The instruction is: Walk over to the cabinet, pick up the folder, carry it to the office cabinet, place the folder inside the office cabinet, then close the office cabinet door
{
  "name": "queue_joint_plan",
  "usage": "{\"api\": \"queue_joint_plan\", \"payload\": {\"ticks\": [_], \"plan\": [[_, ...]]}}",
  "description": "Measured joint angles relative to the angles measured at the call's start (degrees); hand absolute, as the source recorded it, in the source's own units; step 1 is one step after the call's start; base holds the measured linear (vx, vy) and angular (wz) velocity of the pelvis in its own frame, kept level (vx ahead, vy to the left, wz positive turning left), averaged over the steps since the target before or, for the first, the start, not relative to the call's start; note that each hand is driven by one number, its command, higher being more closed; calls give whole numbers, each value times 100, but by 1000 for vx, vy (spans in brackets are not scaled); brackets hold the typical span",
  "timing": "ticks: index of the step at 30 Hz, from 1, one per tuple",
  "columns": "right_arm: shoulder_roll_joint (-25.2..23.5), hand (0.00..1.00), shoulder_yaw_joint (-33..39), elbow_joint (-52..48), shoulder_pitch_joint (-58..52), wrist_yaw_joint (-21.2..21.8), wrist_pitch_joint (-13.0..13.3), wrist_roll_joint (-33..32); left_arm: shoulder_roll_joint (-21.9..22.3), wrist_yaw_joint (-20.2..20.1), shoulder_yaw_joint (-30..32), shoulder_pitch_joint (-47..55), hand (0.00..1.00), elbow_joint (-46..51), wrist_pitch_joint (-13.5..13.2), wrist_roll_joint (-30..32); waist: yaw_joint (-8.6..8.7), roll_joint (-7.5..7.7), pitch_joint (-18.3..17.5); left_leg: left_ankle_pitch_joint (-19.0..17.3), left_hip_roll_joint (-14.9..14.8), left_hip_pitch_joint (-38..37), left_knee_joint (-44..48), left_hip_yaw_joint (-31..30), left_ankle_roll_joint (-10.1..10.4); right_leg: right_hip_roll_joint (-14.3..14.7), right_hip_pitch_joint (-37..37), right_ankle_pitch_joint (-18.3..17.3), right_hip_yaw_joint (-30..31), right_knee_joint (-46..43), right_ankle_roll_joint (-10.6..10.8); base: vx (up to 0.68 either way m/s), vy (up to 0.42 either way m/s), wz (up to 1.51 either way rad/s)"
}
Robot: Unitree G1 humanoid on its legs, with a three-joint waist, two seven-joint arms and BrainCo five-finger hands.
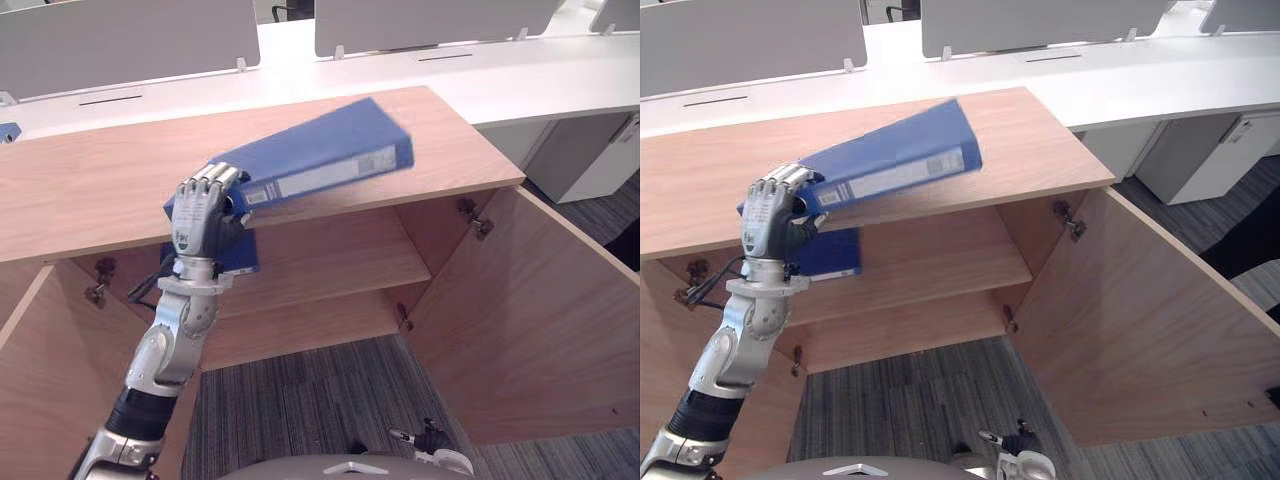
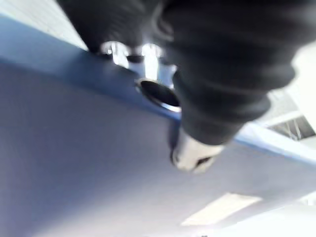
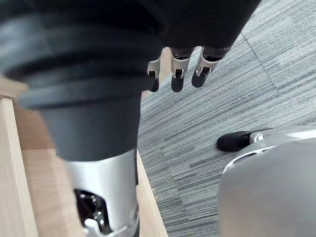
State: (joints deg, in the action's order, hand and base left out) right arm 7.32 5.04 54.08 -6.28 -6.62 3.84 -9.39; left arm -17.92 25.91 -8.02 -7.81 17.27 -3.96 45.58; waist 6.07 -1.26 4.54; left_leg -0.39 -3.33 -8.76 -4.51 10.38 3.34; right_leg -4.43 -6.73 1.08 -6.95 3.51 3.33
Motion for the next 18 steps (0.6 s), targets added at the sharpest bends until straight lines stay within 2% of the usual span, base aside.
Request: {"api": "queue_joint_plan", "payload": {"ticks": [6,12,18], "plan": [[-151,0,-52,-564,-53,-4,159,-172,412,215,315,449,100,649,-87,-446,-28,-11,-7,-6,-28,1,0,29,7,18,97,-137,55,-266,5,-23,-14,-4],[-356,0,-264,-1602,-262,-9,364,-386,864,586,764,946,100,1552,-237,-1047,-180,-14,-8,-8,-36,10,-1,-1,9,26,105,-160,19,-301,14,-4,-4,1],[-681,0,-286,-2803,-407,-15,555,-589,1377,843,1096,1433,100,2000,-411,-1693,-290,0,-29,-4,-37,77,-1,-34,8,26,168,-159,-9,-303,16,-8,-6,2]]}}
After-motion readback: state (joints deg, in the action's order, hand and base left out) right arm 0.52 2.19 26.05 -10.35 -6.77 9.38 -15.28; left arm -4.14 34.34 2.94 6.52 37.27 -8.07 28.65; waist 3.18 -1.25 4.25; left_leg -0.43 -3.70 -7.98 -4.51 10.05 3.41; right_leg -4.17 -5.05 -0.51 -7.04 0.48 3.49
